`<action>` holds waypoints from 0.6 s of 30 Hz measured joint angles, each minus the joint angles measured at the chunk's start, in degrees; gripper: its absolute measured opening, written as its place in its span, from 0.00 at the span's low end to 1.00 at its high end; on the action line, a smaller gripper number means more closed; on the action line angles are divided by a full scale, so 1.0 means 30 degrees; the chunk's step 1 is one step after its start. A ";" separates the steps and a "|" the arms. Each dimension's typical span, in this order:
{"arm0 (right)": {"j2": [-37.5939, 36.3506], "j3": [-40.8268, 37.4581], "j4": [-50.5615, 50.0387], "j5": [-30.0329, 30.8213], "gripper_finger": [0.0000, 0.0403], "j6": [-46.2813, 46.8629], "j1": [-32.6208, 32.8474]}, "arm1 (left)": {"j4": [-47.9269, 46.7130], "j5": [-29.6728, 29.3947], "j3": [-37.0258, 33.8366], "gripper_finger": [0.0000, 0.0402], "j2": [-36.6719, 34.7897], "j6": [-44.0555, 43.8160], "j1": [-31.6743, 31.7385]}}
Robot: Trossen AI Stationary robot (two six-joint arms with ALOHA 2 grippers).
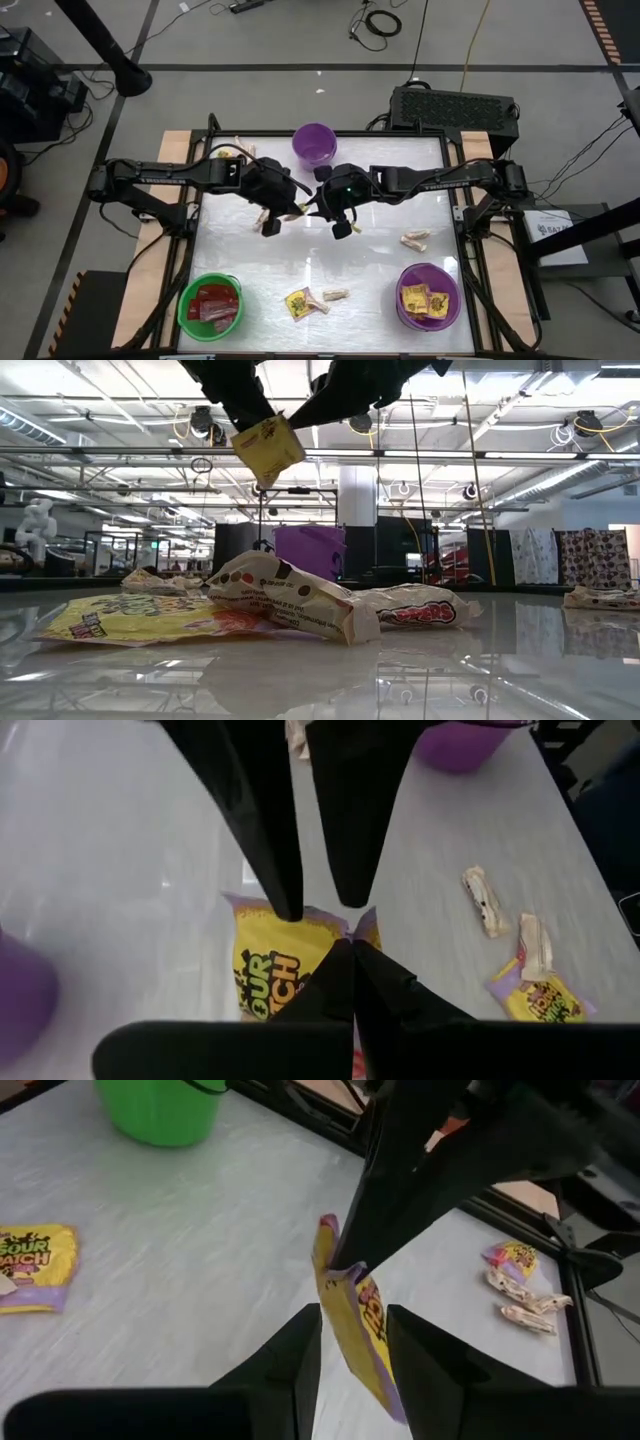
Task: Sort candy by brand, put in halloween buckets
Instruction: Put the yellow candy into the bottom purple bucket
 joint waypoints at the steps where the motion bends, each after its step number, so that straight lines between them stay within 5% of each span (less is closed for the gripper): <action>1: 0.0000 0.0000 -0.0005 0.0010 0.27 -0.0004 0.0000 | 0.0074 -0.0005 0.0000 0.00 0.0000 0.0097 0.0000; 10: 0.0000 0.0000 -0.0219 0.0003 0.25 0.0004 0.0000 | 0.1075 -0.0079 0.0000 0.00 0.0000 0.1206 0.0000; 18: 0.0000 0.0000 -0.0553 0.0012 0.02 0.0001 0.0039 | 0.1175 -0.0122 -0.0058 0.05 0.0000 0.1186 0.0000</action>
